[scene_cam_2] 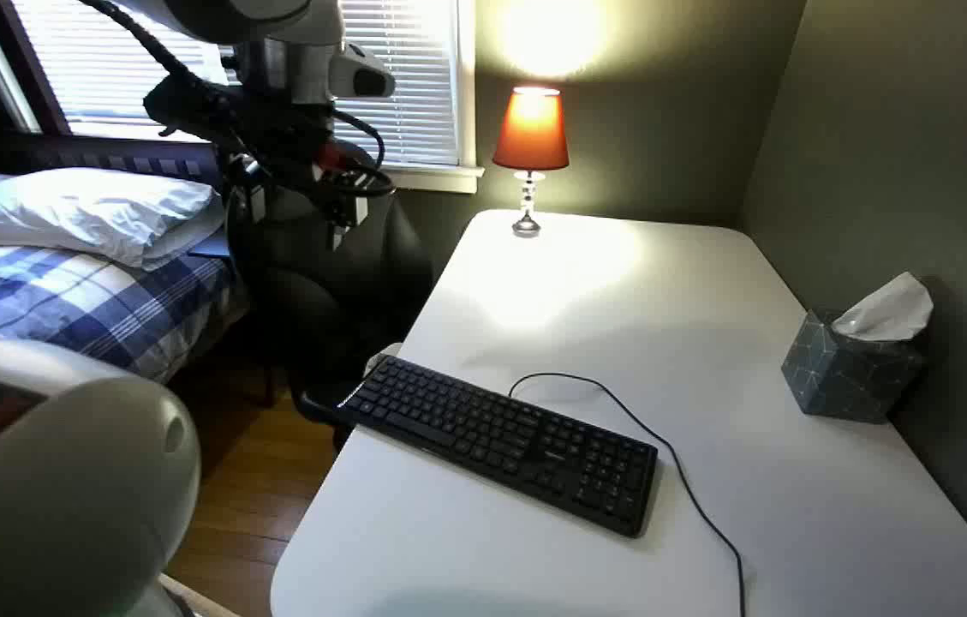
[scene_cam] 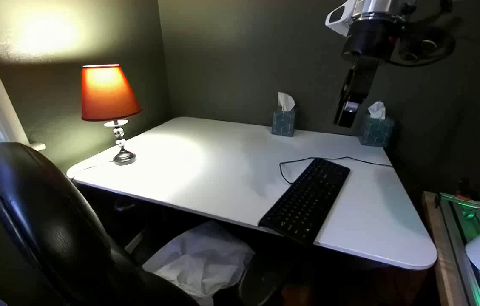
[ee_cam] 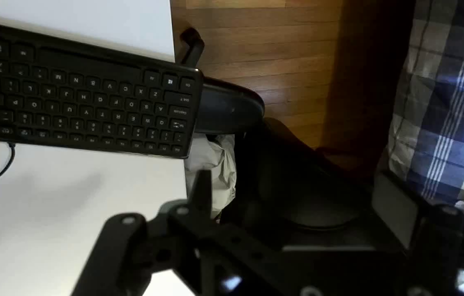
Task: Press one key on the keyboard.
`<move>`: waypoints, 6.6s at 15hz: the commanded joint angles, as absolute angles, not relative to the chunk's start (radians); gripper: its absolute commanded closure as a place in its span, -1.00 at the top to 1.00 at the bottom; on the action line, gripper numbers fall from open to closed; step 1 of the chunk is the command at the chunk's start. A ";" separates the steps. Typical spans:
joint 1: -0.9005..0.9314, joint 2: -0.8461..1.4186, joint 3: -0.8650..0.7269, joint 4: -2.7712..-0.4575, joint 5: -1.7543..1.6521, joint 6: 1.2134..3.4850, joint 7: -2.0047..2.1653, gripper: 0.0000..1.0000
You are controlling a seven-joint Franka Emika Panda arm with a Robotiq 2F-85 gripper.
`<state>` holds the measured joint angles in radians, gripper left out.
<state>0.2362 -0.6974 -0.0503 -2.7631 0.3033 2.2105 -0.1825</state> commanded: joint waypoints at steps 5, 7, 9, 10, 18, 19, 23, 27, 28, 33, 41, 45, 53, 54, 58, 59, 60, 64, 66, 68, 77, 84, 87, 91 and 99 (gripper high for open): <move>0.225 -0.687 -0.040 -2.781 0.311 2.205 -0.189 1.00; 0.217 -0.648 -0.045 -2.760 0.308 2.211 -0.186 1.00; 0.206 -0.593 -0.055 -2.734 0.317 2.240 -0.185 1.00; 0.196 -0.567 -0.053 -2.723 0.313 2.255 -0.181 1.00; 0.167 -0.373 -0.017 -2.710 0.281 2.520 -0.170 1.00; 0.169 -0.352 -0.012 -2.714 0.279 2.562 -0.171 1.00; 0.167 -0.263 0.005 -2.712 0.268 2.682 -0.154 1.00; 0.157 -0.179 0.017 -2.700 0.253 2.744 -0.130 1.00; 0.153 -0.159 0.020 -2.697 0.248 2.754 -0.119 1.00; 0.153 -0.064 0.020 -2.667 0.283 2.776 -0.116 0.98; 0.129 0.056 0.048 -2.610 0.272 2.788 -0.088 -0.42; 0.115 0.102 0.060 -2.587 0.258 2.790 -0.067 -1.00; 0.101 0.177 0.072 -2.539 0.237 2.789 -0.034 -1.00; 0.100 0.184 0.071 -2.535 0.230 2.789 -0.028 -1.00; 0.095 0.212 0.071 -2.516 0.214 2.785 -0.012 -1.00; 0.094 0.218 0.071 -2.512 0.213 2.783 -0.011 -1.00; 0.093 0.223 0.071 -2.509 0.210 2.783 -0.009 -1.00; 0.087 0.240 0.069 -2.501 0.199 2.782 -0.006 -1.00; 0.085 0.248 0.067 -2.498 0.194 2.780 -0.004 -1.00; 0.084 0.254 0.066 -2.498 0.184 2.779 0.003 -1.00; 0.065 0.266 0.074 -2.501 0.190 2.776 -0.008 -1.00; 0.049 0.278 0.092 -2.496 0.205 2.774 -0.023 -1.00; 0.044 0.281 0.101 -2.492 0.205 2.775 -0.027 -1.00; 0.040 0.291 0.108 -2.478 0.207 2.776 -0.031 -1.00; 0.032 0.323 0.114 -2.443 0.205 2.770 -0.031 -1.00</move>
<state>0.0484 0.2948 0.0985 -2.4644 0.1973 2.7632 -0.0211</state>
